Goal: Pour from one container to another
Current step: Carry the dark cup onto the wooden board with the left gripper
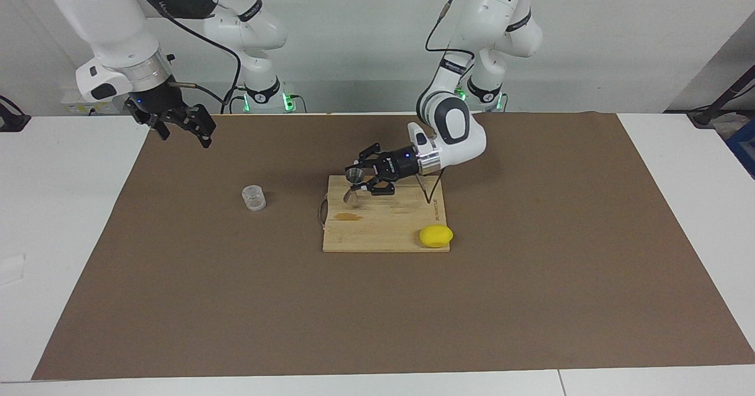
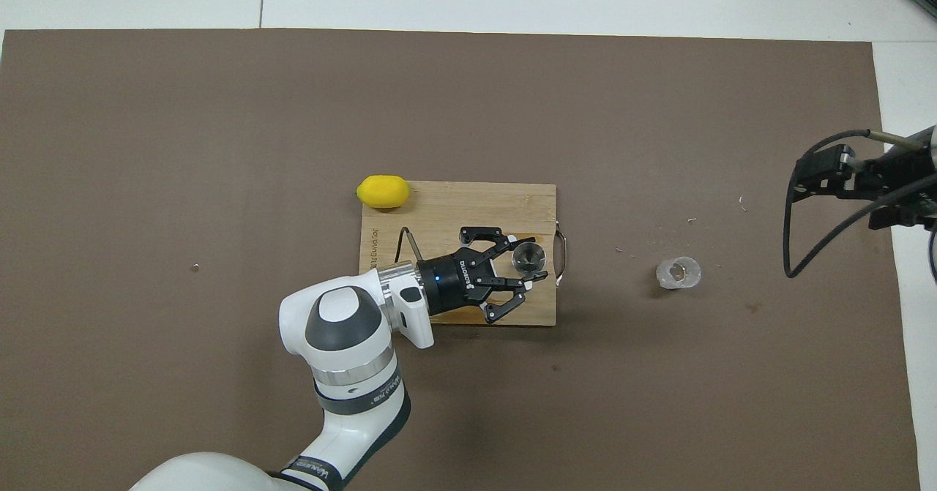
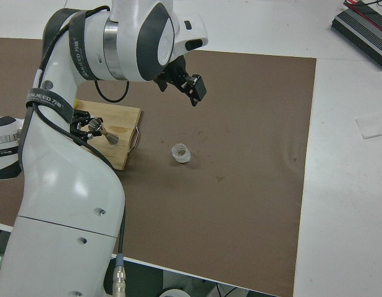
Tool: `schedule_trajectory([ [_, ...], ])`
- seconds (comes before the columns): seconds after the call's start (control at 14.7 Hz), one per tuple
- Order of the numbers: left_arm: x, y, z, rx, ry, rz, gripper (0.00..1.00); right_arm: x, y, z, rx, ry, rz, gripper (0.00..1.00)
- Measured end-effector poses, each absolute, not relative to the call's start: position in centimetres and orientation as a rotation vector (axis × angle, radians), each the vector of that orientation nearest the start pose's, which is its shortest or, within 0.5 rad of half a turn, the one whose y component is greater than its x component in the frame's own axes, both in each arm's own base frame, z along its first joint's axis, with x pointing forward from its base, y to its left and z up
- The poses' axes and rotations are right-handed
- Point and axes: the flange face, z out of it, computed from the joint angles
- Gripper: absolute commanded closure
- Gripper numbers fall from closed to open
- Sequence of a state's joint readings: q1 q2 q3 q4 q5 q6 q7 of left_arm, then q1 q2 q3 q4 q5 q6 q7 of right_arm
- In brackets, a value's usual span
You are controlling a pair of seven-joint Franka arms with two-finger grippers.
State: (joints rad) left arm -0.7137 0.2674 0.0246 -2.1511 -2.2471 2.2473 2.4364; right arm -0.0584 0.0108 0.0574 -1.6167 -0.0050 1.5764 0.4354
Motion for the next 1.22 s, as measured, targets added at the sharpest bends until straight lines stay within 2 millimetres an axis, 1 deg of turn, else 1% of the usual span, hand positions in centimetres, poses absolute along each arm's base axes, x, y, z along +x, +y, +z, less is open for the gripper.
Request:
schedule_trajectory([
  [0.14,43.0,-39.2,29.1,1.565,-1.098,1.214,0.62,55.6,0.0,58.9,-3.029,0.898,0.091,0.00],
  [0.2,42.9,-39.1,28.9,1.579,-1.112,1.217,0.62,55.7,0.1,58.5,-2.986,1.011,0.100,0.00],
  [0.34,43.0,-38.8,28.4,1.602,-1.136,1.223,0.61,55.9,0.6,57.0,-2.831,1.204,0.148,0.00],
  [0.48,43.0,-38.6,28.1,1.622,-1.147,1.221,0.58,56.3,-0.2,54.9,-2.658,1.405,0.197,0.00],
  [0.54,43.0,-38.6,28.1,1.623,-1.148,1.221,0.42,56.4,-0.8,53.4,-2.601,1.477,0.231,0.00],
  [0.61,43.0,-38.6,28.1,1.623,-1.148,1.221,0.00,56.7,-1.2,51.8,-2.555,1.528,0.278,0.00],
  [0.75,43.0,-38.5,28.1,1.627,-1.151,1.222,0.00,57.5,-2.0,48.3,-2.456,1.624,0.376,0.00],
  [0.95,43.1,-38.3,28.0,1.639,-1.152,1.221,0.00,58.5,-4.3,43.1,-2.283,1.765,0.455,0.00],
  [1.09,43.1,-38.0,27.8,1.646,-1.150,1.221,0.00,58.2,-5.4,40.1,-2.204,1.813,0.493,0.00],
  [1.22,43.3,-36.7,27.5,1.671,-1.139,1.222,0.00,57.6,-6.4,37.8,-2.133,1.829,0.536,0.00],
])
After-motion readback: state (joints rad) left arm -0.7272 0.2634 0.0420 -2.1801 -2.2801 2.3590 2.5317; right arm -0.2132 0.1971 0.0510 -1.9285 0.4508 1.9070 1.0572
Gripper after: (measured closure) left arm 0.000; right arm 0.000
